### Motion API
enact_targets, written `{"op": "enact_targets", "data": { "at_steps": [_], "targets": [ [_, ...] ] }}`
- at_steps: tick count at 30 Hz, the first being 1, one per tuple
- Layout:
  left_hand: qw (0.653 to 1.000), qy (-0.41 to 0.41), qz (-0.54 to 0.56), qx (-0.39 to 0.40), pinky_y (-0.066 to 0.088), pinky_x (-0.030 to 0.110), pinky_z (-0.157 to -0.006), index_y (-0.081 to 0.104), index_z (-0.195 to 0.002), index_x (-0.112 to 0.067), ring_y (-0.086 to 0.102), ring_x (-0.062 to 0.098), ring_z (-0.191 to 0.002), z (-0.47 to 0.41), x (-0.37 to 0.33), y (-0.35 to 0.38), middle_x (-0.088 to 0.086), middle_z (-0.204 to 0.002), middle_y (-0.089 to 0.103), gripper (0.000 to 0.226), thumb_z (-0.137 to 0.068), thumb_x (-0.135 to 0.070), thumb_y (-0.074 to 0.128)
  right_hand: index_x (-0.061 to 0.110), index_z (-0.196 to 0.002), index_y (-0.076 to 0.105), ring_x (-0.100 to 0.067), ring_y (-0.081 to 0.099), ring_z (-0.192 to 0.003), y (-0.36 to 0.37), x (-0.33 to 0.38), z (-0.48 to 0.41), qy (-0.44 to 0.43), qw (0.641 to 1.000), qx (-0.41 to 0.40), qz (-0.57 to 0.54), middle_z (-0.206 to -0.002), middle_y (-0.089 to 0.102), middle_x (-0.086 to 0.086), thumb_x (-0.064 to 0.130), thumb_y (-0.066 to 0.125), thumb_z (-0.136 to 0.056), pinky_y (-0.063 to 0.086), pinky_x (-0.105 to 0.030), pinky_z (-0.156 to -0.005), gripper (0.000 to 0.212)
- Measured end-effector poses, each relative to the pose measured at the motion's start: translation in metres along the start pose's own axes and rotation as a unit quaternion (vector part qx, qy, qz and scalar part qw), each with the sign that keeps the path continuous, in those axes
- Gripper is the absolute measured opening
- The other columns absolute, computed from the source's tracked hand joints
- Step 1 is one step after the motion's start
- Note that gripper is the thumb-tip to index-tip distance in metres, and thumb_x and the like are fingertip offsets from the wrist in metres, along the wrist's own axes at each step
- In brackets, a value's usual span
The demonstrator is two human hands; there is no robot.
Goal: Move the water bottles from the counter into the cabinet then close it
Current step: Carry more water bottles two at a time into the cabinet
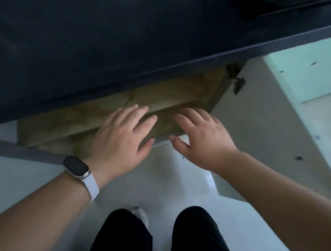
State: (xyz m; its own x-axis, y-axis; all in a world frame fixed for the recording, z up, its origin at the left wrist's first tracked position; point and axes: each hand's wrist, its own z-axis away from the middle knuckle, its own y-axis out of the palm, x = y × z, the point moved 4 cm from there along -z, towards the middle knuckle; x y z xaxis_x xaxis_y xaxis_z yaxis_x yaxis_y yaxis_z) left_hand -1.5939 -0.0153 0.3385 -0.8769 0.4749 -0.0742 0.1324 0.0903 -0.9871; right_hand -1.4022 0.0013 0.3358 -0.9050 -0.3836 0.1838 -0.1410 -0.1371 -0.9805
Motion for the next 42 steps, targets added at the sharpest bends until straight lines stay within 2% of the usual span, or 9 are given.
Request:
{"op": "enact_targets", "data": {
  "at_steps": [8,14,18,23,28,31,35,42],
  "targets": [
    [0.999,0.031,0.019,0.007,0.045,0.053,-0.105,0.063,-0.134,-0.011,0.056,0.039,-0.128,-0.019,-0.051,-0.127,0.017,-0.138,0.06,0.049,-0.092,-0.037,0.059,0.019,-0.129,0.06,-0.028,0.057,-0.12,-0.142,0.005,0.069,0.036,0.999,-0.015,0.004,-0.13,0.061,-0.003,0.057,0.035,-0.092,0.049,-0.042,-0.094,0.059],
    [0.995,0.095,0.003,-0.022,0.043,0.052,-0.107,0.057,-0.14,-0.014,0.055,0.036,-0.13,-0.036,-0.087,-0.211,0.017,-0.14,0.059,0.051,-0.095,-0.035,0.064,0.024,-0.14,0.047,-0.027,0.046,-0.131,-0.232,0.012,0.108,0.06,0.998,-0.001,0.024,-0.142,0.05,-0.001,0.059,0.02,-0.094,0.04,-0.043,-0.105,0.064],
    [0.991,0.127,0.017,-0.044,0.041,0.054,-0.108,0.057,-0.14,-0.012,0.052,0.036,-0.133,-0.043,-0.103,-0.249,0.018,-0.143,0.056,0.049,-0.097,-0.035,0.06,0.023,-0.141,0.046,-0.027,0.045,-0.131,-0.274,0.017,0.134,0.098,0.994,-0.024,0.049,-0.142,0.049,-0.001,0.056,0.023,-0.093,0.039,-0.044,-0.105,0.062],
    [0.977,0.2,0.044,-0.065,0.044,0.055,-0.107,0.06,-0.136,-0.01,0.053,0.038,-0.132,-0.055,-0.124,-0.275,0.019,-0.141,0.058,0.05,-0.095,-0.038,0.055,0.022,-0.136,0.052,-0.029,0.05,-0.127,-0.304,0.016,0.176,0.167,0.981,-0.061,0.079,-0.138,0.055,-0.003,0.056,0.033,-0.094,0.042,-0.043,-0.102,0.058],
    [0.958,0.273,0.057,-0.072,0.046,0.057,-0.105,0.059,-0.136,-0.01,0.054,0.039,-0.13,-0.075,-0.16,-0.285,0.019,-0.138,0.059,0.052,-0.094,-0.039,0.052,0.023,-0.14,0.047,-0.028,0.046,-0.132,-0.325,0.002,0.22,0.24,0.964,-0.069,0.094,-0.143,0.051,-0.002,0.059,0.028,-0.094,0.039,-0.043,-0.106,0.062],
    [0.945,0.311,0.067,-0.074,0.046,0.056,-0.105,0.057,-0.136,-0.011,0.054,0.037,-0.129,-0.085,-0.19,-0.287,0.018,-0.135,0.06,0.051,-0.094,-0.04,0.05,0.023,-0.138,0.049,-0.028,0.047,-0.13,-0.332,-0.013,0.248,0.273,0.952,-0.08,0.109,-0.14,0.053,-0.001,0.058,0.032,-0.093,0.04,-0.043,-0.105,0.06],
    [0.932,0.347,0.067,-0.083,0.046,0.055,-0.105,0.059,-0.134,-0.011,0.055,0.037,-0.127,-0.108,-0.232,-0.287,0.018,-0.134,0.059,0.052,-0.093,-0.041,0.048,0.02,-0.132,0.055,-0.03,0.053,-0.124,-0.338,-0.045,0.28,0.296,0.943,-0.104,0.115,-0.133,0.058,-0.004,0.056,0.039,-0.092,0.046,-0.043,-0.099,0.056],
    [0.926,0.364,0.047,-0.084,0.043,0.053,-0.108,0.057,-0.137,-0.014,0.052,0.035,-0.131,-0.159,-0.316,-0.279,0.014,-0.138,0.058,0.052,-0.093,-0.042,0.051,0.019,-0.129,0.059,-0.032,0.055,-0.123,-0.35,-0.127,0.322,0.299,0.936,-0.144,0.116,-0.131,0.061,-0.006,0.054,0.043,-0.091,0.045,-0.043,-0.1,0.054]
  ]
}}
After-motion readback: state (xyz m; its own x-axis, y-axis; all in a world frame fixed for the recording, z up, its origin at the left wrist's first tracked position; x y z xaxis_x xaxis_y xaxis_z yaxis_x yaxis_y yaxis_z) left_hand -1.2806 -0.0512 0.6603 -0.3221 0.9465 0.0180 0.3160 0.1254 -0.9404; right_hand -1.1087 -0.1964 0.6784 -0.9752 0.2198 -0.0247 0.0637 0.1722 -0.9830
